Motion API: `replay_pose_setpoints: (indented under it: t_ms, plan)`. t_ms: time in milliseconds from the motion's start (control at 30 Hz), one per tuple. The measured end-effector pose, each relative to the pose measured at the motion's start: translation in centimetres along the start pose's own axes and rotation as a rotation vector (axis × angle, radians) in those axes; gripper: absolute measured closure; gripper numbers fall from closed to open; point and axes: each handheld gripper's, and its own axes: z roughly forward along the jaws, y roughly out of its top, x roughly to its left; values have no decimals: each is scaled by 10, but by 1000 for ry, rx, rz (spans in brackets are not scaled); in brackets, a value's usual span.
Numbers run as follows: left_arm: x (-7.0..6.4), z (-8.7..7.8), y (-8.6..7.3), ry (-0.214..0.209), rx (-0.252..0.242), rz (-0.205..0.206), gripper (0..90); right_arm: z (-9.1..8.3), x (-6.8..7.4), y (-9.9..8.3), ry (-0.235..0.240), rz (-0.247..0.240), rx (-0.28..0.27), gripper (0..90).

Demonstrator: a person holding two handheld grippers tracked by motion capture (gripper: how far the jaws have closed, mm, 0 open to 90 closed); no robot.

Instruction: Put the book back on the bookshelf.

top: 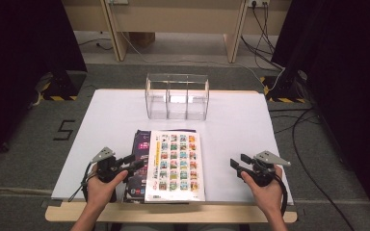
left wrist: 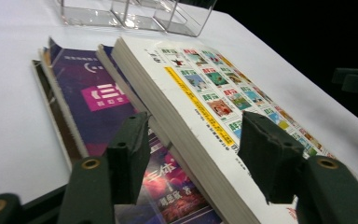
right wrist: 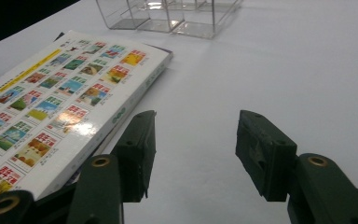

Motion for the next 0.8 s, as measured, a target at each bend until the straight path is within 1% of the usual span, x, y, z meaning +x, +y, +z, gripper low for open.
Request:
replay_pose_setpoints:
  t_ms: [33, 133, 167, 233, 267, 300, 400, 500, 567, 600, 633, 667, 700, 800]
  plan:
    - [0, 2, 0, -4, 8, -4, 453, 3, 2, 1, 11, -1, 6, 482]
    - [1, 7, 1, 1, 42, -15, 471, 11, 7, 4, 47, -9, 29, 485]
    - [1, 9, 1, 2, 61, -21, 474, 13, 9, 4, 56, -8, 36, 485]
    - [2, 12, 3, 2, 79, -26, 481, 20, 14, 6, 86, -14, 63, 485]
    - [2, 15, 4, 1, 97, -29, 482, 23, 16, 7, 94, -17, 72, 486]
    - [1, 17, 5, 0, 104, -35, 484, 27, 19, 8, 110, -22, 79, 486]
    - [1, 24, 6, -14, 136, -63, 484, 37, 29, 11, 136, -33, 106, 488]
    - [-1, 31, 6, -25, 170, -69, 482, 48, 40, 12, 168, -49, 143, 489]
    - [-1, 35, 5, -24, 181, -77, 483, 55, 46, 13, 185, -58, 163, 490]
    - [-1, 35, 5, -24, 181, -77, 483, 55, 46, 13, 185, -58, 163, 490]
    - [-1, 38, 5, -37, 183, -89, 485, 63, 51, 14, 208, -60, 180, 489]
    - [-1, 38, 5, -37, 183, -89, 487, 63, 51, 14, 208, -60, 180, 489]
    - [-1, 40, 5, -33, 189, -96, 484, 69, 54, 15, 220, -64, 194, 488]
    - [1, 41, 5, -39, 194, -116, 487, 76, 56, 15, 227, -53, 213, 488]
